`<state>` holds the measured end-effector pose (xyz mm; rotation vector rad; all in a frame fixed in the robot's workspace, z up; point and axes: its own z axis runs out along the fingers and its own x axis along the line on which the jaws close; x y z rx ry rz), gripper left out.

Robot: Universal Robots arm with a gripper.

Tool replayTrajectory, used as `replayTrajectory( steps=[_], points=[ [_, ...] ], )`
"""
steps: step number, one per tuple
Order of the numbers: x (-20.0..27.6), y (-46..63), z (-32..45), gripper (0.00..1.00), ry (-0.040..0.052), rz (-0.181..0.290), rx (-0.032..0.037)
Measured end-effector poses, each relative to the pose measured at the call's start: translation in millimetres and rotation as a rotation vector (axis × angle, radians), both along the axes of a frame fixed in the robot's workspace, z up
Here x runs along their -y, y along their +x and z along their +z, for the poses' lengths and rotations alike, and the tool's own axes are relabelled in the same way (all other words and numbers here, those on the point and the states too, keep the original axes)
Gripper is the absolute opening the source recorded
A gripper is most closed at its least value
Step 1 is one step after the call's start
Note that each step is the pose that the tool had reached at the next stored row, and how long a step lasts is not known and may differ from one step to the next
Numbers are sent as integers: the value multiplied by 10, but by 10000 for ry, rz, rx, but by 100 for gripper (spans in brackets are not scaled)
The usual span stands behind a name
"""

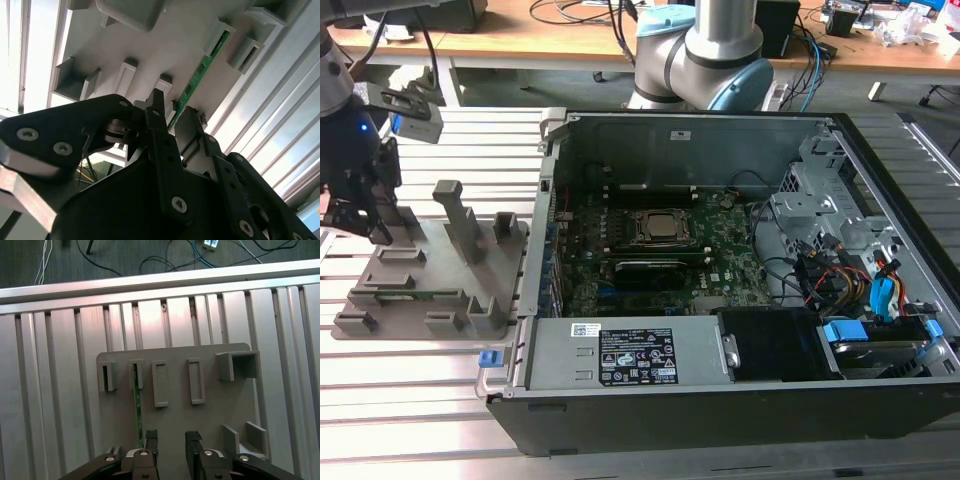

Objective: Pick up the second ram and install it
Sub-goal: 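Pick up the second ram and move it above second insertion slot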

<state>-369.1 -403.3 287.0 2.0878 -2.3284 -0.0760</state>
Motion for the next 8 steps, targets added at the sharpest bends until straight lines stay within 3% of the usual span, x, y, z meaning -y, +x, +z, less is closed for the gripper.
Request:
replayTrajectory(
  steps=[8],
  points=[
    [0, 0, -65, 36, 0, 1, 0]
  ],
)
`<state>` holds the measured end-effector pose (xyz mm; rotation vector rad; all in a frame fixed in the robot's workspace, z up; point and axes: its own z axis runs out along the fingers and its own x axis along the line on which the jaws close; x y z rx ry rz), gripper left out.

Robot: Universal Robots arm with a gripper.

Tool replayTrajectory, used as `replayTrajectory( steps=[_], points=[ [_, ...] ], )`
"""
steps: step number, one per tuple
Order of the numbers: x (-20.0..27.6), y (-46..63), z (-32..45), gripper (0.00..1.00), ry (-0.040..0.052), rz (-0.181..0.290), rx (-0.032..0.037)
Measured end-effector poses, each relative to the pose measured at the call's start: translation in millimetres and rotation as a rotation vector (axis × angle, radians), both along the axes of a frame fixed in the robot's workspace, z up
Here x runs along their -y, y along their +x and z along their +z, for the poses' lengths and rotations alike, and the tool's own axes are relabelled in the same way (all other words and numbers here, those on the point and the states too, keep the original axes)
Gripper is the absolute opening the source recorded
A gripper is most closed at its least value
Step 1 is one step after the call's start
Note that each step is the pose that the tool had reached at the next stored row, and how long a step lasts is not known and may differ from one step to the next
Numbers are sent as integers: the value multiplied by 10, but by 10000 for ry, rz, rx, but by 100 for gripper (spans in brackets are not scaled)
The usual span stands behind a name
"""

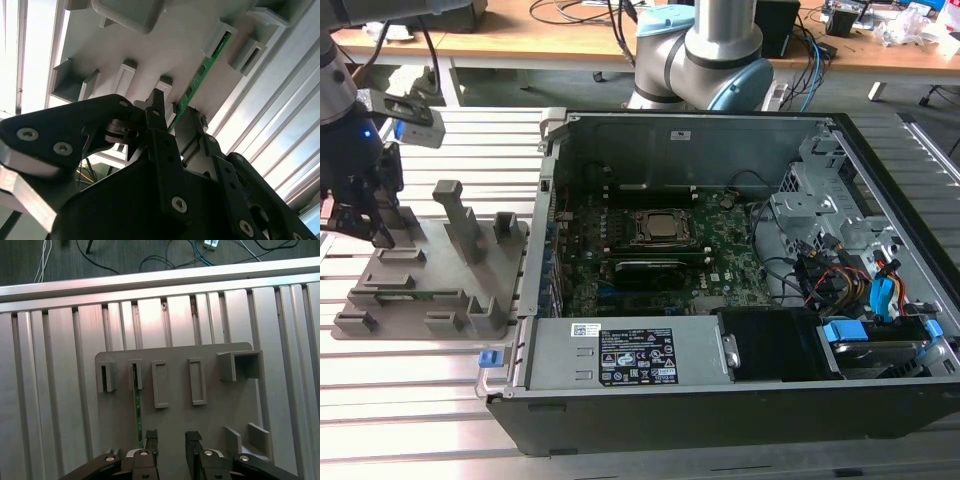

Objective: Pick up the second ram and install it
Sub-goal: 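Pick up the second ram and move it above second insertion slot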

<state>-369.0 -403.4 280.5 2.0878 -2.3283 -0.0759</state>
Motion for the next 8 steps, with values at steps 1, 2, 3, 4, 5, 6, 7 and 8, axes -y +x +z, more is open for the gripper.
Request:
replayTrajectory(
  steps=[1, 2, 3, 4, 5, 6, 7, 8],
  points=[
    [0, 0, -5, 36, 0, 0, 0],
    [0, 0, -12, 36, 0, 0, 0],
    [0, 0, -16, 36, 0, 0, 0],
    [0, 0, -21, 36, 0, 0, 0],
    [0, 0, -29, 36, 0, 0, 0],
    [0, 0, -38, 36, 0, 0, 1],
    [0, 0, -45, 36, 0, 0, 0],
    [0, 0, -50, 36, 1, 0, 1]
  ],
)
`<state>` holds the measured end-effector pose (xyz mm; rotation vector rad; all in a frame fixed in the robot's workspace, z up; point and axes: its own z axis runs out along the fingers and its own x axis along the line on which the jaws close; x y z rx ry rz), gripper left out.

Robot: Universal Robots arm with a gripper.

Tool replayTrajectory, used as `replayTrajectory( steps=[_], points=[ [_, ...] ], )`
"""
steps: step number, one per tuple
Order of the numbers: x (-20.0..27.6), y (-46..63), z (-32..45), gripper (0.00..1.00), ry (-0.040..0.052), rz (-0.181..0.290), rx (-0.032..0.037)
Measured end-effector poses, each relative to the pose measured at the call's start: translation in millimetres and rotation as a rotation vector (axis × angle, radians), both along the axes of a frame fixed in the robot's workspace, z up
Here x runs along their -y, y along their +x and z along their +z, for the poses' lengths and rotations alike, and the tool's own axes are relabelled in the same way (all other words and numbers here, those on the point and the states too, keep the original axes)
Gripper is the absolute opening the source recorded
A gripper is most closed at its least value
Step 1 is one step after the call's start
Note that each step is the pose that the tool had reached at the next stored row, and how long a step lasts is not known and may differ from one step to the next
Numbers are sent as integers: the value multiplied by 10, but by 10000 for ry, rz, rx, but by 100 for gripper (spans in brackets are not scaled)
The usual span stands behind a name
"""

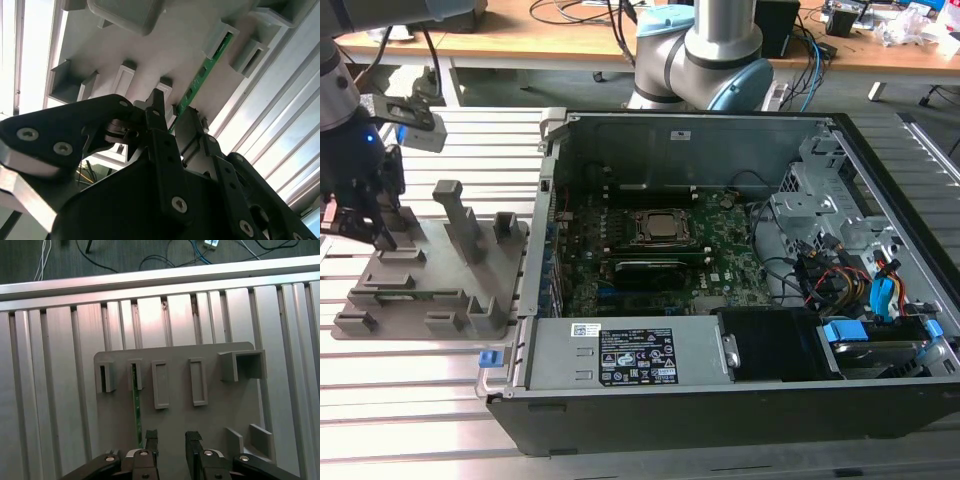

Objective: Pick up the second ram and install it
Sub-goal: 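Pick up the second ram and move it above second insertion slot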

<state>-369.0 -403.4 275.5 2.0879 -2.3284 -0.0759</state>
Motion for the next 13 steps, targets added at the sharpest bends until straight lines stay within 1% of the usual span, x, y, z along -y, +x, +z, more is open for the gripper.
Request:
replayTrajectory(
  steps=[6, 9, 10, 12, 13],
  points=[
    [6, -2, -57, 36, -2, -3, -2],
    [52, 0, -75, 36, 0, -1, 0],
    [104, 0, -84, 36, -1, 0, -1],
    [178, 0, -107, 36, 0, 1, 1],
    [196, 3, -122, 36, 1, 7, 1]
  ],
)
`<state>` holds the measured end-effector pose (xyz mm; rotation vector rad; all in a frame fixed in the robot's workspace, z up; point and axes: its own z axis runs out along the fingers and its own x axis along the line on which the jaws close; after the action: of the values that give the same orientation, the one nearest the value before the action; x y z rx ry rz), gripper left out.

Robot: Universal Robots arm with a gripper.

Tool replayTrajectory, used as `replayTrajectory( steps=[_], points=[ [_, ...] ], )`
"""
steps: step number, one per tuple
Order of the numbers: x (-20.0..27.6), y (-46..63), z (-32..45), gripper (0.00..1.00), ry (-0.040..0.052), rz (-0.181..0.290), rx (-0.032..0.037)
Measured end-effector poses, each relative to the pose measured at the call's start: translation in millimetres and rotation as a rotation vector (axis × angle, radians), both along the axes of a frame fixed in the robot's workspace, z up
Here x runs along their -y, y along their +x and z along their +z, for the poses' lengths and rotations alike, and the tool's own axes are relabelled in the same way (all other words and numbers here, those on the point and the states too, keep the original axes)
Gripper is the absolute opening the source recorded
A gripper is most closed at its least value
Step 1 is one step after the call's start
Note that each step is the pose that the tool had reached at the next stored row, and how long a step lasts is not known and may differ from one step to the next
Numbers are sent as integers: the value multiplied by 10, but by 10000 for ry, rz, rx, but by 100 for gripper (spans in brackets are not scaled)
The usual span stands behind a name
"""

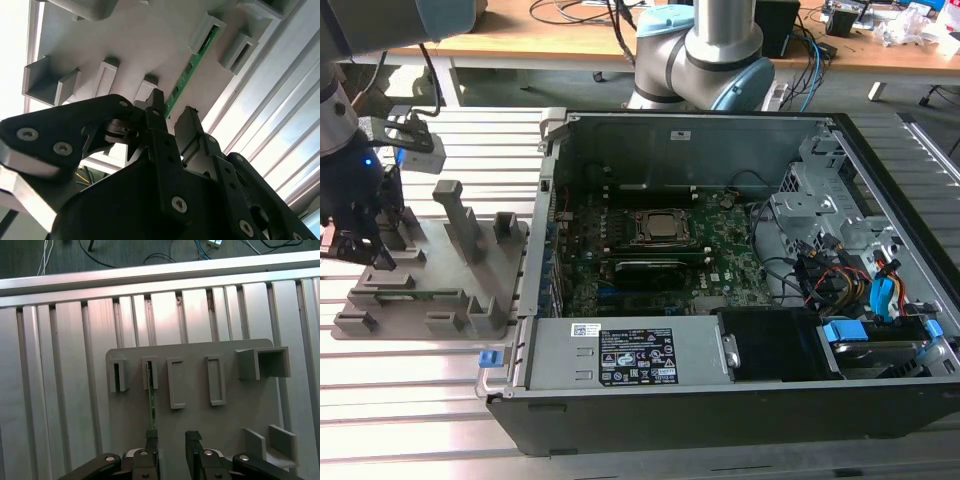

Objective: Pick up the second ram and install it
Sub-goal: 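Pick up the second ram and move it above second insertion slot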

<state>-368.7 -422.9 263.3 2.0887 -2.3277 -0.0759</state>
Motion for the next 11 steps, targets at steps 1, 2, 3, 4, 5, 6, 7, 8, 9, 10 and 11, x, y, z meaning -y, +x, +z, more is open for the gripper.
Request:
replayTrajectory(
  steps=[1, 2, 3, 4, 5, 6, 7, 8, 9, 10, 11],
  points=[
    [8, 7, -12, 36, -1, 8, -1],
    [12, 13, -21, 36, -3, 15, -2],
    [16, 38, -46, 36, -11, 37, -3],
    [19, 44, -66, 36, -16, 48, -2],
    [25, 44, -81, 36, -18, 62, -5],
    [28, 45, -97, 36, -17, 69, -3],
    [30, 45, -114, 36, -16, 76, -2],
    [32, 45, -129, 36, -17, 78, -3],
    [33, 45, -134, 36, -17, 79, -3],
    [34, 45, -140, 36, -17, 79, -3],
    [35, 45, -152, 36, -17, 80, -3]
  ],
)
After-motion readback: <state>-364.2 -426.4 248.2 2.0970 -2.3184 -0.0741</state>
